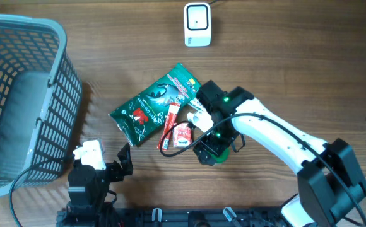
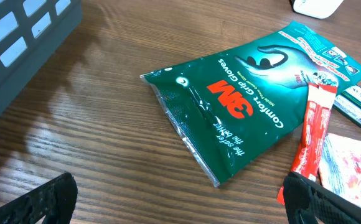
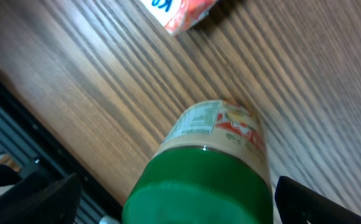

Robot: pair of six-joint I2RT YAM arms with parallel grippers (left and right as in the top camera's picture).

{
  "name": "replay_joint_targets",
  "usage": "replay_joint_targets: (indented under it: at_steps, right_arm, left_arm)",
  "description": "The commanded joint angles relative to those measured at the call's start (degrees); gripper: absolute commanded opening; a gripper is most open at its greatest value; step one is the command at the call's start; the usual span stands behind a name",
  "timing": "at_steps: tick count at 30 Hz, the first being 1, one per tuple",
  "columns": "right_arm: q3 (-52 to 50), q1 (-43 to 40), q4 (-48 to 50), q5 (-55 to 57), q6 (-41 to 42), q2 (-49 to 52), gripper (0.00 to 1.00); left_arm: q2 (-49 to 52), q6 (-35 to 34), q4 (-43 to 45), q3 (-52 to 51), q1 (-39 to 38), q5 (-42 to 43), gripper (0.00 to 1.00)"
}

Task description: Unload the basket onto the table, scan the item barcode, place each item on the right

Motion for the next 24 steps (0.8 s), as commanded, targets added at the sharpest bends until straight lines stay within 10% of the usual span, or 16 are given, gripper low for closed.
replay_joint_targets:
  at_steps: [1, 4, 9, 13, 20, 24]
  right_arm:
    - [-3.74, 0.17, 3.91, 1.2, 5.14, 0.72, 1.0]
    - [-4.28, 0.17, 6.49, 3.89, 7.93, 0.72, 0.99]
    - [-4.28, 0.17, 6.54, 10.54, 15.63, 0.7, 0.63]
    - [-3.34, 0.0, 8.37, 15.1, 22.51, 0.7, 0.61]
    - [-1.44, -7.54, 16.24, 23.52, 52.92, 0.7, 0.62]
    - [-1.49, -8.74, 16.96, 22.45, 72.54, 0.7, 1.0]
  left_arm:
    - [-0.42, 0.72, 0.13, -0.13, 0.33, 0.66, 1.0]
    - [-0.42, 0.72, 0.13, -0.11, 0.33, 0.66, 1.0]
    - [-0.42, 0.72, 0.13, -0.11, 0.33, 0.66, 1.0]
    - [-0.42, 0.72, 0.13, -0.11, 0.33, 0.66, 1.0]
    - [-0.42, 0.74, 0.13, -0.11, 0.33, 0.66, 1.0]
    - [-0.42, 0.74, 0.13, -0.11, 0.33, 0.66, 1.0]
